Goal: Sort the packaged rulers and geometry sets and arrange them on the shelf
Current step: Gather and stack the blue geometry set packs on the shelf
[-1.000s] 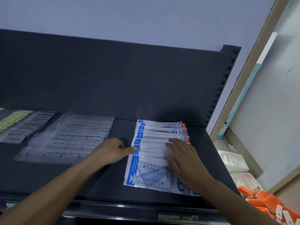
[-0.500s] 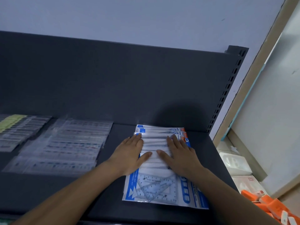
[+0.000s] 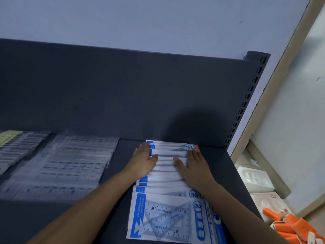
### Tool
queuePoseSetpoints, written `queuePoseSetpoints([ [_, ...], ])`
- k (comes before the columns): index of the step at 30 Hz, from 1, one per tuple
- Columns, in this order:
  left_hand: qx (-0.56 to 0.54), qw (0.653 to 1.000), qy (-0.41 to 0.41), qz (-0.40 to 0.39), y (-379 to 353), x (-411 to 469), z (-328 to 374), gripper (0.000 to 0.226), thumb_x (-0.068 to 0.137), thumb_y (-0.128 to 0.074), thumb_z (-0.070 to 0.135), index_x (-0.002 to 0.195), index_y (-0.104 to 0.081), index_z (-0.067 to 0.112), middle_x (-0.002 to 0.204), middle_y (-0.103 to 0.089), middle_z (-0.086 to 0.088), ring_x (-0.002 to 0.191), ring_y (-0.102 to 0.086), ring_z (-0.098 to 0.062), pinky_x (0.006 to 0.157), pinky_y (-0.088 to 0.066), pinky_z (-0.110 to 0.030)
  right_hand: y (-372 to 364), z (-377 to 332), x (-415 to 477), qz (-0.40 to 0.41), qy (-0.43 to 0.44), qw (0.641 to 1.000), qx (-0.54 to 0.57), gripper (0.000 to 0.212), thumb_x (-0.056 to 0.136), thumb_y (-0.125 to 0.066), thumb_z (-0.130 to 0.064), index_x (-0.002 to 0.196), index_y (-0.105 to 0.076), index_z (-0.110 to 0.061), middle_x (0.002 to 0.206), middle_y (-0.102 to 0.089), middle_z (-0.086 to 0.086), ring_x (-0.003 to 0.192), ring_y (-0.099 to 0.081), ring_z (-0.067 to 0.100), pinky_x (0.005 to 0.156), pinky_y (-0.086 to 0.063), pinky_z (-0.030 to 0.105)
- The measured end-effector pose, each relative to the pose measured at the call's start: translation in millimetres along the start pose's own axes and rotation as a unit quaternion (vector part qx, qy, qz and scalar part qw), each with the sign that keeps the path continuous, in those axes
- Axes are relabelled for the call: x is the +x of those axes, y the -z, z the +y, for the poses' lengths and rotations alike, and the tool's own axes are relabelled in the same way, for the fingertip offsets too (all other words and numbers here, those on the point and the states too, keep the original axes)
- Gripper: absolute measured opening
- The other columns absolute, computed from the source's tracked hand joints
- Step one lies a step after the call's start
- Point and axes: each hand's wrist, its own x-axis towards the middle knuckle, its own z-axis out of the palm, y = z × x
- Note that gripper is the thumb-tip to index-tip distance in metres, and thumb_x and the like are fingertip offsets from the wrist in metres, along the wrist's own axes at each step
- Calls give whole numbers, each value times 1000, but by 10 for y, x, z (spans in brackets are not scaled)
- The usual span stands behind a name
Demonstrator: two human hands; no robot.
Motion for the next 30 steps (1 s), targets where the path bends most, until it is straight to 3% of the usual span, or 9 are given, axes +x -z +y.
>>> queuePoseSetpoints([
  [3, -111, 993, 8, 29, -3, -10, 29, 48, 89, -49, 18, 136, -39, 15, 143, -43, -6, 133, -38, -24, 114, -27, -42, -11, -11, 3, 21, -14, 1000, -15, 110, 64, 1, -76, 143, -31, -6, 148, -34, 9, 137, -27, 23, 114, -21, 35],
  [7, -119, 992, -2, 36, 34, 13, 16, 59, 90, -50, 13, 145, -29, 14, 158, -7, -2, 146, -6, -16, 109, -9, -21, 4, -31, 4, 23, -2, 998, -52, 74, 91, -22, -64, 140, -36, -10, 143, -38, 7, 132, -31, 23, 110, -24, 35],
  [10, -111, 993, -8, 39, 41, 58, 17, 56, 92, -49, 13, 145, -30, 15, 159, 2, 2, 145, -10, -14, 99, -19, -16, 42, -43, 19, 24, -8, 999, -48, 82, 84, -16, -66, 143, -32, -11, 147, -33, 7, 135, -26, 24, 111, -21, 35],
  [14, 29, 999, -36, 17, 8, 64, -8, 47, 98, -38, 23, 144, -33, 13, 159, 0, -5, 145, -12, -19, 108, -19, -22, 58, -54, 42, -16, -7, 998, -58, 69, 96, -21, -56, 151, -8, -16, 159, -1, 4, 146, 3, 21, 117, 2, 42],
  [17, 188, 981, -38, 30, -28, 55, 1, 50, 101, -26, 31, 147, -25, 14, 159, -8, -6, 145, -11, -22, 114, -11, -32, 46, -41, 30, -49, -14, 997, -52, 67, 97, -18, -55, 151, -5, -18, 159, 0, 3, 146, 4, 20, 117, 3, 46],
  [20, 255, 966, -23, 25, -55, 81, -10, 55, 101, -20, 36, 151, -12, 15, 159, -6, -3, 146, -4, -20, 116, -3, -37, 43, -44, 24, -48, -26, 997, -62, 68, 97, -18, -54, 151, -7, -14, 159, -4, 4, 146, 0, 20, 117, 1, 47],
  [26, 158, 986, -38, 35, 54, 37, -46, 55, 102, -24, 36, 150, -15, 12, 159, -6, -3, 146, 0, -15, 116, 4, -33, 197, -39, -81, 13, -6, 999, -44, 68, 96, -15, -55, 151, -9, -15, 159, -3, 2, 146, 6, 16, 116, 7, 45],
  [28, 86, 992, -61, 73, 129, -62, -68, 48, 102, -27, 32, 145, -30, 11, 153, -29, -3, 144, -18, -18, 116, -8, -34, 311, 28, -225, 32, 76, 996, -35, 79, 87, -6, -68, 150, -10, -21, 159, -3, -3, 145, 9, 9, 115, 12, 37],
  [30, -10, 992, -87, 91, 141, -239, -91, 37, 101, -32, 28, 134, -44, 16, 134, -45, 5, 131, -36, -14, 109, -23, -29, 416, 94, -424, -10, 201, 979, -35, 90, 76, -1, -80, 150, -9, -28, 158, 1, -10, 141, 16, 0, 114, 16, 28],
])
